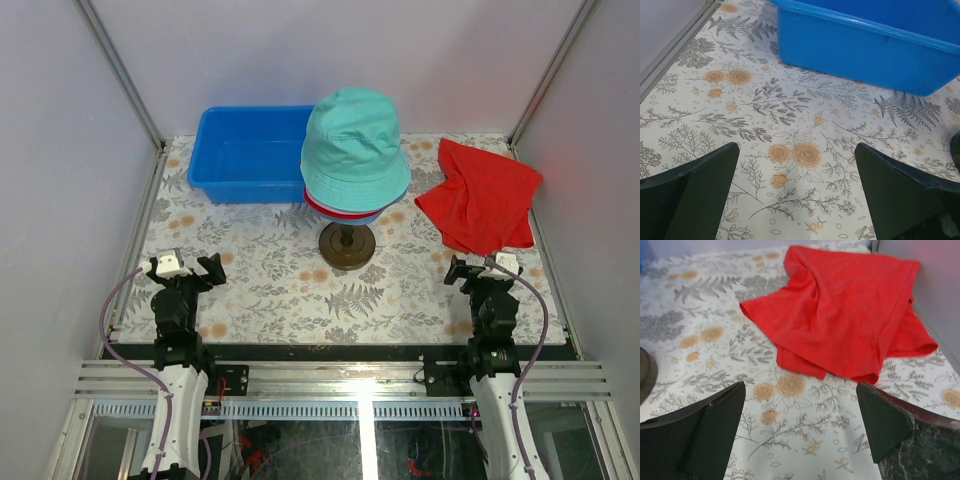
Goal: Stack the hats
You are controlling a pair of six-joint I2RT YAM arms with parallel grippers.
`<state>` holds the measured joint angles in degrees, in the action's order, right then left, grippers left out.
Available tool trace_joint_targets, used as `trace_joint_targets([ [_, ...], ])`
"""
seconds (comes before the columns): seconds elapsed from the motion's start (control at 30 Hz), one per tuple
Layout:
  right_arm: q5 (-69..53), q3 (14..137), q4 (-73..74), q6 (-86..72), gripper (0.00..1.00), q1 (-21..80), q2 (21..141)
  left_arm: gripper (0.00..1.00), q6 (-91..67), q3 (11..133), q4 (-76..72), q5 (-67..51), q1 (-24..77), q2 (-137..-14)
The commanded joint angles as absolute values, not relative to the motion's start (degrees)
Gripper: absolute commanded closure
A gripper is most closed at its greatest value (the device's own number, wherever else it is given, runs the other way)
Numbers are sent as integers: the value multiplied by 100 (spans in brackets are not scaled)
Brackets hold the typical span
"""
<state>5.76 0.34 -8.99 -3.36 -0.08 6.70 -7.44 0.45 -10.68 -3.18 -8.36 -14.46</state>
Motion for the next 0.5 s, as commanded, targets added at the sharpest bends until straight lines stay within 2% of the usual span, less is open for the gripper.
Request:
trace_joint_targets([
  [0.0, 989, -461, -1222, -465, 1, -19, 1303, 0, -712, -544, -1512, -308, -845, -1438],
  [0.07, 959, -411, -1303, -429, 1, -19, 1535, 0, -710, -545, -1509, -307, -848, -1439],
  [0.33, 978, -547, -660, -459, 1, -18, 417, 0, -712, -545, -1511, -312, -852, -1441],
  [0.47, -50, -570, -517, -55, 1, -18, 183, 0, -712, -545, -1510, -307, -847, -1442],
])
